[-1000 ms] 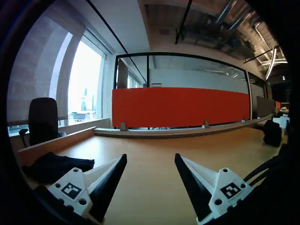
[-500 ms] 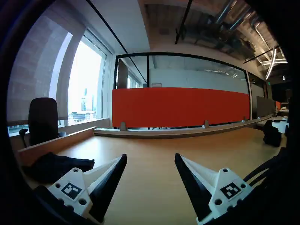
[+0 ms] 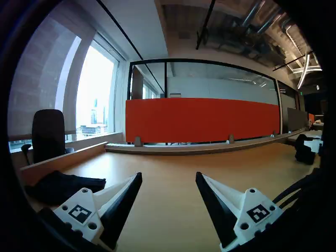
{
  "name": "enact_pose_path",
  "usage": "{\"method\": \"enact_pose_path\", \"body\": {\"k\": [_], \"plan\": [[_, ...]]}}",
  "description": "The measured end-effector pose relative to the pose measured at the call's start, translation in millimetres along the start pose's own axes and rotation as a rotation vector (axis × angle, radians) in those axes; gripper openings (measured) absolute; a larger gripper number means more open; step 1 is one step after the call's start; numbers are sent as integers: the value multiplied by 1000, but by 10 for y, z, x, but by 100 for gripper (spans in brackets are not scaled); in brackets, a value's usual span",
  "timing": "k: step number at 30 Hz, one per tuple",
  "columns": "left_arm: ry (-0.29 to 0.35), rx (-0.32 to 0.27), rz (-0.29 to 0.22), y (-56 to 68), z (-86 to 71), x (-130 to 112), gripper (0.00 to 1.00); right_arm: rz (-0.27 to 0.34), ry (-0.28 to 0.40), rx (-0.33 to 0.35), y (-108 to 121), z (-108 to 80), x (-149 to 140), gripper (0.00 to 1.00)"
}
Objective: Fold towel
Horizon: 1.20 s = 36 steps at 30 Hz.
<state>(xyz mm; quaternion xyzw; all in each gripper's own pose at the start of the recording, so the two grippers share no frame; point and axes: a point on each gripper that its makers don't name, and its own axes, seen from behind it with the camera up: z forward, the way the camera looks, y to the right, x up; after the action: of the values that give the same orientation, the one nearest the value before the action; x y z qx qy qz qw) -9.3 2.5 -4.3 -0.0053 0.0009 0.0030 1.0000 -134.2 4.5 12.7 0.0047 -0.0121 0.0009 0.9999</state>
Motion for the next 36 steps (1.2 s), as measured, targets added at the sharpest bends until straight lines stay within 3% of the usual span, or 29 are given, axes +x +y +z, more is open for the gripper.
{"method": "enact_pose_path", "body": {"k": [36], "plan": [[0, 0, 0, -4, -3, -8, 94, -12, 18, 2, -56, -46, 1, 100]]}}
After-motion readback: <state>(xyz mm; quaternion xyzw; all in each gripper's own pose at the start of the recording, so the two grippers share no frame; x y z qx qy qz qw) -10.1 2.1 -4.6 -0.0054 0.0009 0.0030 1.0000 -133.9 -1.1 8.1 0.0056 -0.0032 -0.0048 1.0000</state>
